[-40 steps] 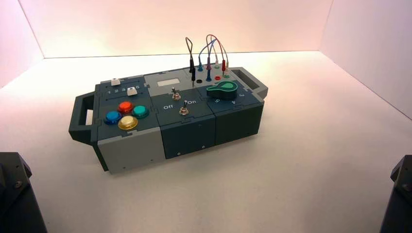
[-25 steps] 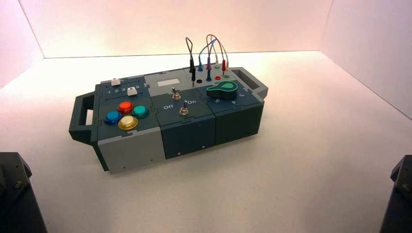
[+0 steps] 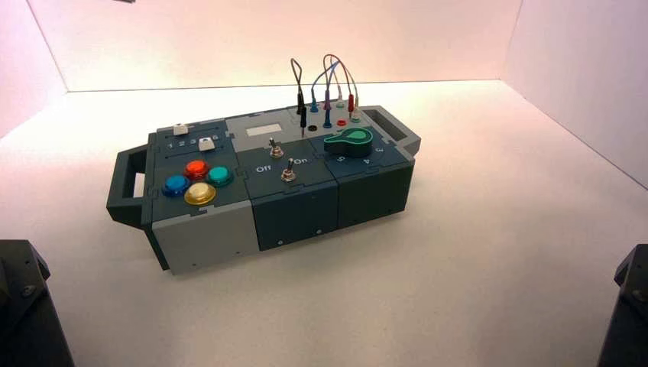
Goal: Move the bottom slider to position 5.
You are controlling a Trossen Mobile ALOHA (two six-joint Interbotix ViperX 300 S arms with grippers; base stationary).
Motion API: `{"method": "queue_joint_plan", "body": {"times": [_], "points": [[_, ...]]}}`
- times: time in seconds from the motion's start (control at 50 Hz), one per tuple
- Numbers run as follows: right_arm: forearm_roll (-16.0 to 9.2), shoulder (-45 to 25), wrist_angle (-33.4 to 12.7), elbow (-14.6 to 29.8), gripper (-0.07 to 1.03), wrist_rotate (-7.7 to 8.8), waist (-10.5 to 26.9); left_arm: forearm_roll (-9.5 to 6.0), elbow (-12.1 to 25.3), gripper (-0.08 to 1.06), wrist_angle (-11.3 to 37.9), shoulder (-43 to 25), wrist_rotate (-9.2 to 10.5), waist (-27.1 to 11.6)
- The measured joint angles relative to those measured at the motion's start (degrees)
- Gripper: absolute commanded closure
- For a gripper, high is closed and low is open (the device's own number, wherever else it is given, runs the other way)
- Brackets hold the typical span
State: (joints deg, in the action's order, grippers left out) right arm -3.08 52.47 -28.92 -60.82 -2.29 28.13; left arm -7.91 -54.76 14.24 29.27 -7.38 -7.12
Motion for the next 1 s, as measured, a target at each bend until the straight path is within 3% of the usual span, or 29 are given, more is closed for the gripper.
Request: {"method": "queue_joint_plan", "body": {"times": [0.14, 0.3, 0.72, 1.0], "points": [[-1.67, -8.0, -0.97, 2.72, 0.99, 0.0, 8.09, -0.09, 1.49, 1.01, 2.55, -2.29, 0.0, 0.0], [-3.25, -16.61, -0.18, 6.86, 0.99, -0.09, 14.5, -0.09, 2.55, 1.01, 5.1, -2.64, 0.0, 0.0], [-6.06, -38.58, -0.35, 22.32, 0.99, -0.09, 25.4, 0.88, 1.67, 1.01, 14.85, 2.81, 0.0, 0.7], [-7.21, -50.45, -3.96, 32.34, 0.99, -0.09, 30.06, 1.58, 1.32, 1.01, 20.65, 7.12, 0.0, 5.1]]}}
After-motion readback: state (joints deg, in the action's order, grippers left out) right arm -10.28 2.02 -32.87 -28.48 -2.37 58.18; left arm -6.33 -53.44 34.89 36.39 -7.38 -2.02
